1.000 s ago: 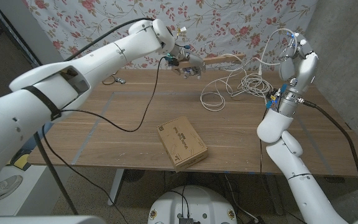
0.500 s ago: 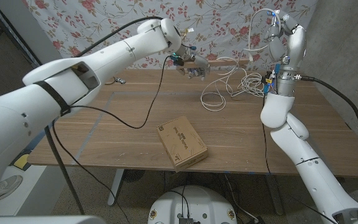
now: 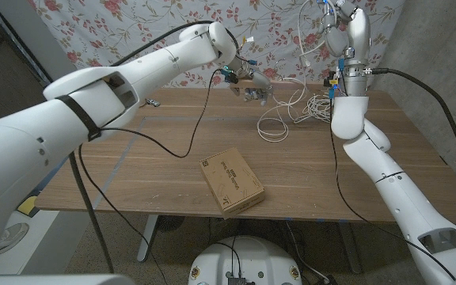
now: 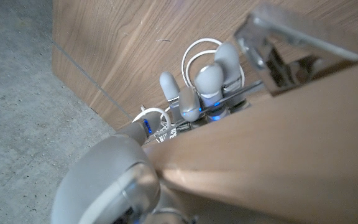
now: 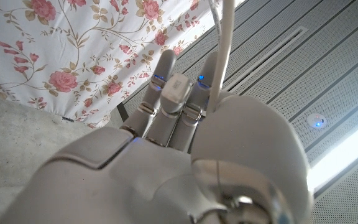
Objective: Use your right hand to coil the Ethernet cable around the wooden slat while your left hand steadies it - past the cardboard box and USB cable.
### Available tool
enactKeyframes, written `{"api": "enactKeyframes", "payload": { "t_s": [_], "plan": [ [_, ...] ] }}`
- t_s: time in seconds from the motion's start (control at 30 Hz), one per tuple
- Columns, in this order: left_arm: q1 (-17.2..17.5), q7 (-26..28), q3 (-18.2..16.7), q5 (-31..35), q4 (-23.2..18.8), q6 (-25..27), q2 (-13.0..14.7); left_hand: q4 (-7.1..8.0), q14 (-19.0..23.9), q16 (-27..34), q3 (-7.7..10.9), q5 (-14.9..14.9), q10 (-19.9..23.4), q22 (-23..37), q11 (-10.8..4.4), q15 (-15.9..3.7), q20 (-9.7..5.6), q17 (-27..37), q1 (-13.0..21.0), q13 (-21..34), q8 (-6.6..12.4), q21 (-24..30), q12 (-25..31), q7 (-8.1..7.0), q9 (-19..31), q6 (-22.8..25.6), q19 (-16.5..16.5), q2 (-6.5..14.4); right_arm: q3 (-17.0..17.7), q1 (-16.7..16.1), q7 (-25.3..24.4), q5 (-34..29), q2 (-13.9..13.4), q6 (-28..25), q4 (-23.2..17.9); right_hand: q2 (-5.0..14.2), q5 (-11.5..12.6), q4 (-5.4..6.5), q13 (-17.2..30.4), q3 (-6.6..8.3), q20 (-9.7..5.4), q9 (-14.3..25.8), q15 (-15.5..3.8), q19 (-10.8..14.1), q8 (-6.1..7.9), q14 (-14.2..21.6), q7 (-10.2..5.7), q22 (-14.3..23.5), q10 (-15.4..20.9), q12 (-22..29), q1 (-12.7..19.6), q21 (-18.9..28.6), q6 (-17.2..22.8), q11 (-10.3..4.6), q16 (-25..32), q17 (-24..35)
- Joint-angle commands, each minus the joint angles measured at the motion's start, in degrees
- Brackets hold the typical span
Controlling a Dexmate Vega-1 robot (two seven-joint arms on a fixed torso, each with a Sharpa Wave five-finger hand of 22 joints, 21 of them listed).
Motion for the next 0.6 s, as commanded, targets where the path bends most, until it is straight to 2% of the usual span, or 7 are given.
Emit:
{"api": "enactKeyframes", "payload": {
  "t_s": [0.03, 0.27, 0.37, 0.6],
  "plan": [
    [-2.2, -5.2, 1.0, -1.3, 11.6, -11.4, -3.8, 0.09, 6.4, -0.3, 0.03, 0.4, 1.8, 0.0, -3.01, -6.42, -0.21, -0.2, 2.2, 0.1, -0.26, -0.3, 0.2, -0.05, 0.1, 0.1, -0.3, 1.3, -3.8, 8.7, 4.2, 3.0, -0.5, -0.9, 8.4, 0.36, -0.1, 0.22, 0.1, 0.33, -8.49, 0.1, -1.18, -0.1, 0.37, 0.4, 3.09, 0.2, -0.1, 0.1, 0.0, 0.2, 7.7, -0.27, 0.3, 0.1],
    [-2.1, -6.0, 0.3, -2.1, 13.6, -14.3, -3.7, 0.11, 6.2, -0.6, 0.01, 0.6, 1.6, 0.0, -2.99, -6.53, -0.16, -0.2, 2.2, 0.1, -0.32, -0.3, 0.2, -0.11, 0.1, -0.2, -0.7, 1.1, -4.9, 13.2, 3.8, 3.5, -0.6, -3.9, 13.9, 0.29, 0.0, 0.37, 0.8, 0.22, -8.46, 0.3, -1.18, -0.5, 0.43, 0.1, 2.94, 0.2, -0.5, 0.4, -0.2, 0.0, 7.6, -0.17, 0.3, 0.1],
    [-2.2, -7.2, -0.3, -3.1, 15.8, -16.6, -4.1, 0.13, 6.2, -0.6, -0.01, 0.7, 1.5, 0.1, -2.92, -6.58, -0.19, -0.2, 2.2, 0.1, -0.36, -0.2, 0.2, -0.29, 0.0, -0.1, -0.8, 1.0, -5.5, 15.2, 3.6, 4.2, -0.7, -5.5, 16.7, 0.28, 0.0, 0.38, 0.6, 0.21, -8.47, 0.3, -1.19, -0.5, 0.43, 0.1, 2.79, 0.2, -0.5, 0.3, -0.3, -0.1, 7.6, -0.29, 0.3, 0.1],
    [-1.6, -8.5, -1.2, -4.4, 14.6, -17.9, -2.5, 0.17, 6.0, -0.9, -0.02, 1.0, 1.2, -0.1, -3.06, -6.59, -0.24, -0.3, 2.2, 0.1, -0.41, -0.3, 0.1, -0.34, -0.2, -0.2, -0.9, 0.8, -7.7, 19.3, 2.7, 5.0, -0.9, -10.0, 23.2, 0.22, 0.2, 0.45, 0.9, 0.11, -8.45, 0.5, -1.18, -0.8, 0.47, -0.2, 2.75, 0.1, -0.5, 0.4, -0.4, -0.3, 7.5, -0.29, 0.3, 0.2]
  ]
}}
